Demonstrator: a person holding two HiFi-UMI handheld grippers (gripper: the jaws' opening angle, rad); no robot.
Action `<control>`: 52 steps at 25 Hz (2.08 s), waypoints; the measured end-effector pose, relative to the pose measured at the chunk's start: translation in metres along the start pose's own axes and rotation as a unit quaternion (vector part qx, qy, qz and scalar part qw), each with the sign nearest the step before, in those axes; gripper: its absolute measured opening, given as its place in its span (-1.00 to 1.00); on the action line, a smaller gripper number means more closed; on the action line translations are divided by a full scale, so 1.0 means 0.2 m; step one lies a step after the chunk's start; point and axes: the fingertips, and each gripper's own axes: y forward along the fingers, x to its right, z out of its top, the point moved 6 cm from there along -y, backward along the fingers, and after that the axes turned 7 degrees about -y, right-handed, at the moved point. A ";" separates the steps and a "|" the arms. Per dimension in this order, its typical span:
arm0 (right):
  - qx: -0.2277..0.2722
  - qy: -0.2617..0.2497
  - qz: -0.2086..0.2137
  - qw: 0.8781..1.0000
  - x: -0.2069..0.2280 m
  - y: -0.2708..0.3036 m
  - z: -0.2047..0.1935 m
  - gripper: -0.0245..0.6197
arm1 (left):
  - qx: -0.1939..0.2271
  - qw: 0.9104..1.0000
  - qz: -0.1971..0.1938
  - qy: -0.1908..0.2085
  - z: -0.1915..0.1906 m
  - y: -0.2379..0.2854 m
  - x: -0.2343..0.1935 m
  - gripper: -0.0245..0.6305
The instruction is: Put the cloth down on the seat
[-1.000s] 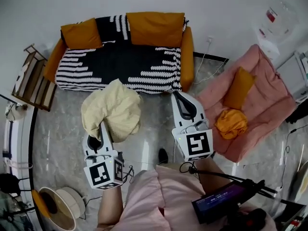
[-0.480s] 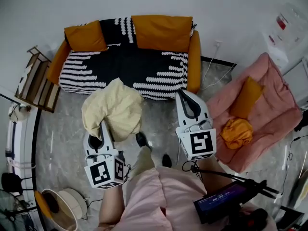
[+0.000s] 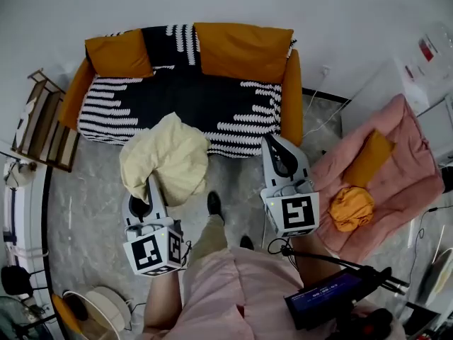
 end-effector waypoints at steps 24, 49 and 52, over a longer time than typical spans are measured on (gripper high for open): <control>0.003 -0.031 -0.120 0.992 0.17 0.86 0.23 -0.89 | 0.030 0.992 -0.123 0.009 0.25 1.12 -0.27 -0.72; -0.060 0.039 -0.125 0.990 1.04 1.33 -0.40 -0.89 | -0.048 0.980 -0.188 0.055 -0.15 2.09 0.53 -0.71; -0.072 0.053 -0.122 0.989 1.08 1.39 -0.48 -0.89 | -0.065 0.976 -0.196 0.062 -0.25 2.18 0.57 -0.71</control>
